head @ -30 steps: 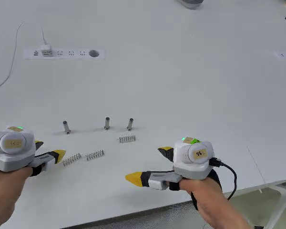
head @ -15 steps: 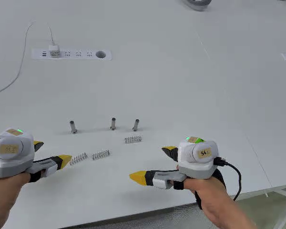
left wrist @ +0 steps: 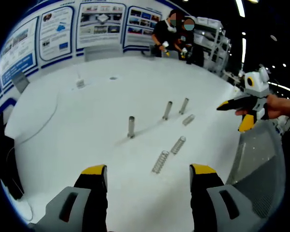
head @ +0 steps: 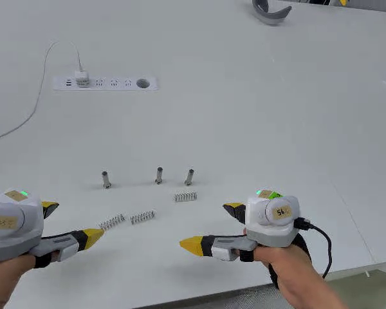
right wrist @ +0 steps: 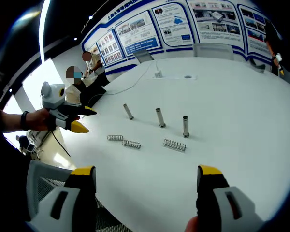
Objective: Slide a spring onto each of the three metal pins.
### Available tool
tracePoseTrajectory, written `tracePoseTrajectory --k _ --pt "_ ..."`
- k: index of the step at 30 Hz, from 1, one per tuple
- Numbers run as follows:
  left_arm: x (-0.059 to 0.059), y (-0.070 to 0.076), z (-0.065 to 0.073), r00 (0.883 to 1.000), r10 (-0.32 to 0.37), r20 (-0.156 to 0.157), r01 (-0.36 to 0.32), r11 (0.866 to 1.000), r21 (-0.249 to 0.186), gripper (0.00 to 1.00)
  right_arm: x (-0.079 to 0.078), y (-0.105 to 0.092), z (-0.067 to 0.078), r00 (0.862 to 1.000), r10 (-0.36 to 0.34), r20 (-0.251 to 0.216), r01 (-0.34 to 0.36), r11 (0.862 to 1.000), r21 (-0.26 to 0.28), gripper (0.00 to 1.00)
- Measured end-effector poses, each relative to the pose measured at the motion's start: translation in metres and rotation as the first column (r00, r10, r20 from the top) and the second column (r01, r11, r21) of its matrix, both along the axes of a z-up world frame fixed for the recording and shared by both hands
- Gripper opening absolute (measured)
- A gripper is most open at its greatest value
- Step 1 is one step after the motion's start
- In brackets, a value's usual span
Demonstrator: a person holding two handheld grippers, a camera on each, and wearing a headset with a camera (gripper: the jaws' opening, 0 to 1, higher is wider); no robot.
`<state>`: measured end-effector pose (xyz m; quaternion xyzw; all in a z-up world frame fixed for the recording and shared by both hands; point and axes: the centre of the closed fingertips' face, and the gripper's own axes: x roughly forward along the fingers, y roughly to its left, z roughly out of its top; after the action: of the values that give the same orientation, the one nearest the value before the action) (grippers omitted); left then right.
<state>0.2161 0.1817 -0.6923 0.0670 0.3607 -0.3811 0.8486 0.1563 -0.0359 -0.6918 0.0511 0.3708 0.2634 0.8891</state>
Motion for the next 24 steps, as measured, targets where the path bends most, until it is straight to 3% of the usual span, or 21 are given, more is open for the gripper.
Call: tracePoseTrajectory --k 16,24 --pt "-0.014 0.011 0.001 1.000 -0.005 -0.018 0.005 1.000 -0.017 0.78 -0.001 0.006 0.000 1.000 0.023 0.001 -0.023 1.000 -0.005 0.87" --pt "-0.021 0.007 -0.003 0.998 -0.059 -0.018 0.060 0.998 0.014 0.77 -0.002 0.006 -0.001 1.000 0.024 -0.001 -0.024 1.000 -0.007 0.87"
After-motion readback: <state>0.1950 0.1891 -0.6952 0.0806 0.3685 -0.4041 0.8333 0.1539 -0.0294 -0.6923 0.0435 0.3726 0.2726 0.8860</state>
